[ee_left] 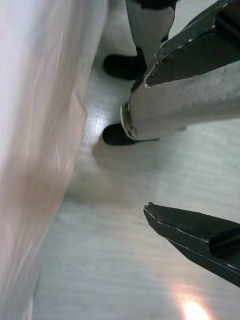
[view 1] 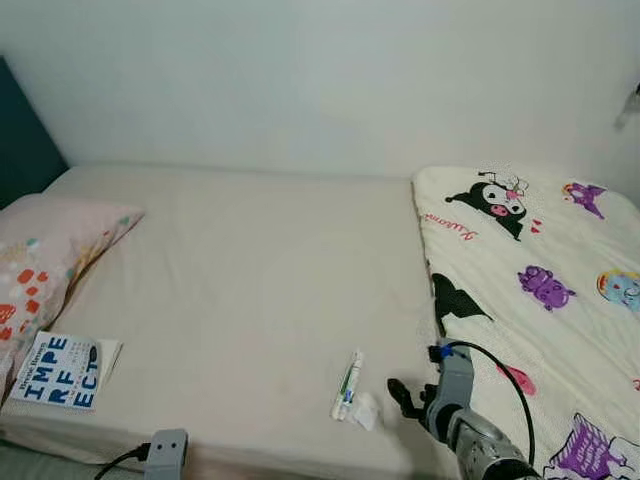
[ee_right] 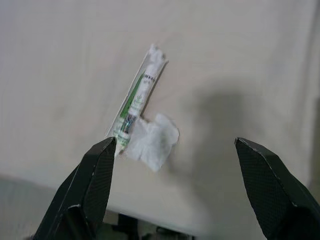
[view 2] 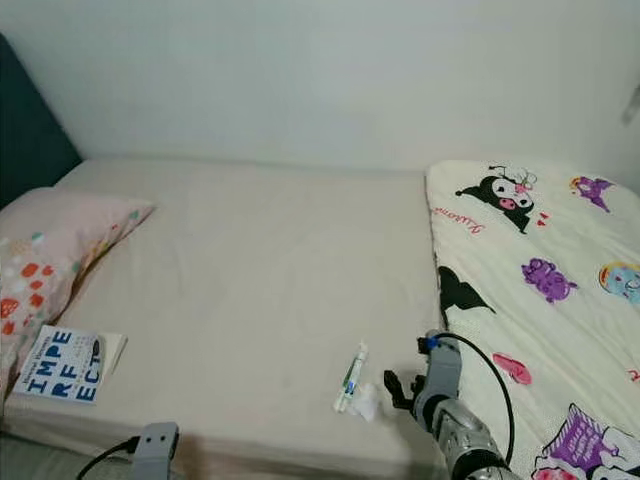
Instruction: Clean up the room
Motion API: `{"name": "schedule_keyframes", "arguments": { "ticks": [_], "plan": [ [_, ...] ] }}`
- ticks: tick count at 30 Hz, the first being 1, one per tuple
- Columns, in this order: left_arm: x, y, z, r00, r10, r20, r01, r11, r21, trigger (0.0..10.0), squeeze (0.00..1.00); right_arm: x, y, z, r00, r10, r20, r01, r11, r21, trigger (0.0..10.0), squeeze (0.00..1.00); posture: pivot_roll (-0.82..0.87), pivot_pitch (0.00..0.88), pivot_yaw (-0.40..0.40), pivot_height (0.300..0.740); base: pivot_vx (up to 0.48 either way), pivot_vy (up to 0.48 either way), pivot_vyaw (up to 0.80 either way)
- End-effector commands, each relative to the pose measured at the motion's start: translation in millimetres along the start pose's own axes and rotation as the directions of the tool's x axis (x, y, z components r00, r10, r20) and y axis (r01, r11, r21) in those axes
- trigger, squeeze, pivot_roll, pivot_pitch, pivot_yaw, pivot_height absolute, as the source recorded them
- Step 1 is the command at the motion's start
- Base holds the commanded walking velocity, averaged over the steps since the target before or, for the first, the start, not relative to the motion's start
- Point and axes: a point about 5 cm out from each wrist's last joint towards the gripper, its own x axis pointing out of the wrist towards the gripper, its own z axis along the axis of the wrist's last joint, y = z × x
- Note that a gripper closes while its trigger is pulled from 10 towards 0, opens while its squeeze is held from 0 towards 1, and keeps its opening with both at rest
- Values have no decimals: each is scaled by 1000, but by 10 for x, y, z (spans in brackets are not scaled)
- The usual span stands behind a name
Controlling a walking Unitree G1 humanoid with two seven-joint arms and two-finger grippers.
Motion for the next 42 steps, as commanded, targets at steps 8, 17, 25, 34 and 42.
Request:
{"name": "schedule_keyframes", "arguments": {
  "ticks": [8,17,25,34,42],
  "plan": [
    [-39,345,114,979,195,65,-192,980,-45,10000,0,22,-3,134,999,-17,45,15,999,50,10000,0,-76,87,27,635,0,0,0],
    [-121,698,802,886,313,343,-192,919,-343,10000,0,76,146,395,987,62,145,-68,997,33,10000,0,-49,108,21,605,0,0,0],
    [-180,777,1118,835,317,450,-177,928,-327,10000,0,119,215,561,987,25,160,-19,999,-35,10000,0,-20,138,32,570,0,0,0],
    [-170,668,1059,834,252,491,-131,955,-268,10000,0,138,422,747,954,149,262,-141,989,-48,10000,0,23,169,43,525,0,0,0],
    [-162,643,841,861,214,461,-132,970,-204,10000,0,157,645,1012,915,222,337,-212,975,-68,10000,0,43,194,60,500,0,0,0]
  ]
}}
